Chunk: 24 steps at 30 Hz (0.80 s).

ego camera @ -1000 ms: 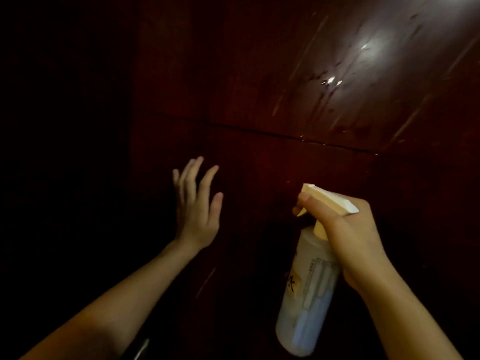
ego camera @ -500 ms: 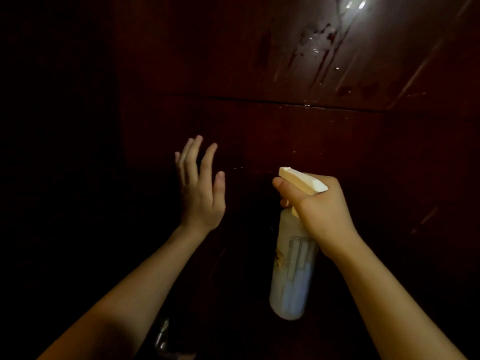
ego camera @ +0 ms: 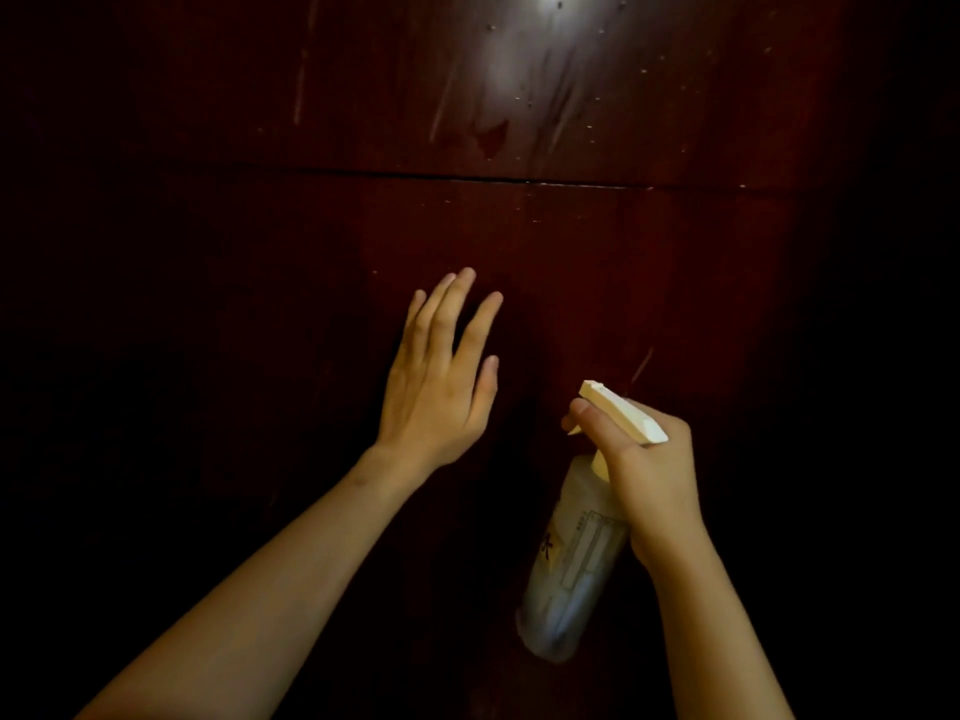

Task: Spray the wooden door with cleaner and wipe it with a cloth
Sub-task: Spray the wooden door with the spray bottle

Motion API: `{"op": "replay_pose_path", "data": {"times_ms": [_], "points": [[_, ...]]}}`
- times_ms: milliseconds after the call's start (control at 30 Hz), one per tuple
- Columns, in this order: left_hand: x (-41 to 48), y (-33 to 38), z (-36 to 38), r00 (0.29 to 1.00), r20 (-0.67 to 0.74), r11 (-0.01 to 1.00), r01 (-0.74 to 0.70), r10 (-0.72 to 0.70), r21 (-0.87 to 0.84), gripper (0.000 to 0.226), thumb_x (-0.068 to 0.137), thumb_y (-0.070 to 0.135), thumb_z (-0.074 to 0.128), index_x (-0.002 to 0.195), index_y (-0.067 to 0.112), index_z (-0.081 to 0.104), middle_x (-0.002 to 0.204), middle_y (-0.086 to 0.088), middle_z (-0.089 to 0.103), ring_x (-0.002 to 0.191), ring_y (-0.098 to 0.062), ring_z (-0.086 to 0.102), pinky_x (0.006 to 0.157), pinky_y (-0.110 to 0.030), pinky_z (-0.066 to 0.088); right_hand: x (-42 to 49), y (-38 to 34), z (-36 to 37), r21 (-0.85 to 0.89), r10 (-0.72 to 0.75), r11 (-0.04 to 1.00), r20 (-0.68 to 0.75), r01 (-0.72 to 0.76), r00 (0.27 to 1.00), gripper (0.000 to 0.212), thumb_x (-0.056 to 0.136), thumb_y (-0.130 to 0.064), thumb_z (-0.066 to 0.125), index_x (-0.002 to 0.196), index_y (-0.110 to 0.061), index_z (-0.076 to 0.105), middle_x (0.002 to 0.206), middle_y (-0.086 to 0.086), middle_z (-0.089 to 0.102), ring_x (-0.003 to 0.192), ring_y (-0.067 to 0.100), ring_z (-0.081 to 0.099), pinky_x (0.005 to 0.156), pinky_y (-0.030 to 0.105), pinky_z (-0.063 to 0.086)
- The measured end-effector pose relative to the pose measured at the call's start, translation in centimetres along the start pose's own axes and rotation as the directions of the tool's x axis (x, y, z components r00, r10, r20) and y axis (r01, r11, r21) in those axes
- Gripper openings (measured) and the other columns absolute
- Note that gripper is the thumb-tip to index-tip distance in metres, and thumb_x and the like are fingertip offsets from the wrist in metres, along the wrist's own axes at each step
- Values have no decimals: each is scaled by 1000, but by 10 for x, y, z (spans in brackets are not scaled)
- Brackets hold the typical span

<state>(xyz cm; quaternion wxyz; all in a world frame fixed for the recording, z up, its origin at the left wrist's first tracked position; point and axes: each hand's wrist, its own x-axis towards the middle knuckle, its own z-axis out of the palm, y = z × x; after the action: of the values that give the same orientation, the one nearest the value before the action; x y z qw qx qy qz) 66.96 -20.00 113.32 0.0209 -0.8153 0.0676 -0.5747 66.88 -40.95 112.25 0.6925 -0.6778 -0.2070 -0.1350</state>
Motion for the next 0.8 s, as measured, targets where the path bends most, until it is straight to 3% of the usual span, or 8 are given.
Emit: {"op": "replay_pose_path", "data": {"times_ms": [133,267,533,667,800], "points": [[-1,11,19,998,2,998,57,-57,19,59,103,25,49,158,10,35,169,-17,24,159,-28,18,132,-47,3,16,7,-17,-28,-78,997,-26,77,997,29,91,-26,75,76,-1,72,79,24,68,65,19,59,60,29,43],[-2,10,25,997,-9,993,81,-80,83,61,102,28,49,159,10,35,169,-18,24,159,-30,18,132,-49,5,24,17,-21,-68,-130,989,20,131,991,38,94,-28,73,74,3,66,73,25,65,62,36,58,56,33,40],[-3,12,26,994,-30,988,106,-103,110,61,102,27,50,159,10,35,169,-17,24,159,-30,18,131,-49,4,29,34,-31,-110,-76,990,91,86,993,41,91,-31,76,68,-2,57,60,15,56,54,17,50,54,37,39],[4,35,37,991,-49,983,133,-127,126,59,102,29,51,157,11,38,168,-18,25,158,-34,18,130,-54,1,30,46,-58,-46,-51,998,-108,46,993,32,91,-32,76,75,-5,71,74,19,69,66,33,65,62,34,47],[4,87,68,996,73,991,-60,51,121,57,104,32,48,158,14,38,170,-15,24,160,-31,16,130,-54,2,32,65,-89,-39,18,999,-191,-26,981,29,91,-29,76,80,-3,73,81,22,70,81,39,66,67,32,48]]}}
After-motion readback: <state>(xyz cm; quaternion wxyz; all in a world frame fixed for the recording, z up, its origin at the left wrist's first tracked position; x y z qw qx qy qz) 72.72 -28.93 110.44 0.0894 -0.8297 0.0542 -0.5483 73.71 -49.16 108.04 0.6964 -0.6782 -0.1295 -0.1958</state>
